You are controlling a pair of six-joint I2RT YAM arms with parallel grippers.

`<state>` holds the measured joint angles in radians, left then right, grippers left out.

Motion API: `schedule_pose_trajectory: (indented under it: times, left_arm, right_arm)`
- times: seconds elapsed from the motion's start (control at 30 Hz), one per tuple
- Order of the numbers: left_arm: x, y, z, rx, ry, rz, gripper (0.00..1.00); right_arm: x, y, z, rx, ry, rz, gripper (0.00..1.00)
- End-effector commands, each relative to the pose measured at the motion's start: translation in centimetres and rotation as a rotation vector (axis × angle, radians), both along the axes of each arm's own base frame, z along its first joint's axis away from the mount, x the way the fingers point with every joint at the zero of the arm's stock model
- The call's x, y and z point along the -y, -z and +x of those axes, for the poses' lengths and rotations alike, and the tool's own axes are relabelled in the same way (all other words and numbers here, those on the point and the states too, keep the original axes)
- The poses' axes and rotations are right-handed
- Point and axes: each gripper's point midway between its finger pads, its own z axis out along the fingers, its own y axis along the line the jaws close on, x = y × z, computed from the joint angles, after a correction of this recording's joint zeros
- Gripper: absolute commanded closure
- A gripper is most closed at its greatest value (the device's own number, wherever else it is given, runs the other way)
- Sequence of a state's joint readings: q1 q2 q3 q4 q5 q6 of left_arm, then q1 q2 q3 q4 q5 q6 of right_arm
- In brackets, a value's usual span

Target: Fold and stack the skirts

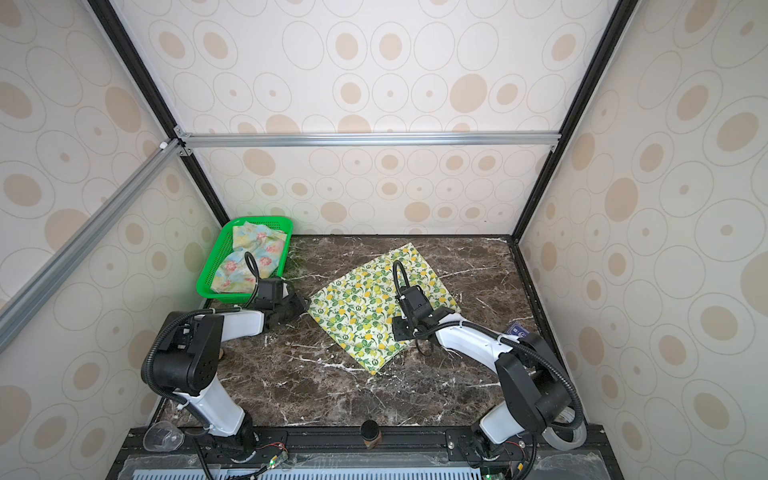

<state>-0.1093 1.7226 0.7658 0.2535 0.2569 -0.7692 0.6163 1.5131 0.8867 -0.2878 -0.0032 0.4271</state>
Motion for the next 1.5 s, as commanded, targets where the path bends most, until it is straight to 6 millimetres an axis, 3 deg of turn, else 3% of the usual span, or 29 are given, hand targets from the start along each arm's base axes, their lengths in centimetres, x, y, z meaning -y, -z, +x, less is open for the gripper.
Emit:
schedule_pose_trajectory:
  times: [0.0, 0.57, 0.93, 1.13, 1.47]
  left_arm:
    - [-1.0, -0.4, 1.3, 0.024, -0.045, 0.009, 0.57]
    - [-2.0, 0.5, 0.8, 0.026, -0.101, -0.026, 0.59]
    - [-1.2, 1.5, 1.1, 0.021, -0.088, -0.081, 0.61]
    - [-0.9, 1.7, 1.2, 0.022, -0.073, -0.089, 0.68]
    - [-0.8, 0.9, 1.1, 0.037, -0.061, -0.081, 0.94]
  right_arm:
    - [-0.4, -0.2, 0.2, 0.002, -0.015, -0.009, 0.61]
    - [-0.5, -0.3, 0.5, 0.006, -0.025, -0.024, 0.62]
    - [-0.4, -0.3, 0.5, 0.012, -0.019, -0.02, 0.62]
    - [-0.4, -0.3, 0.7, 0.012, -0.022, -0.029, 0.62]
    - [-0.3, -0.1, 0.4, 0.002, -0.024, -0.03, 0.62]
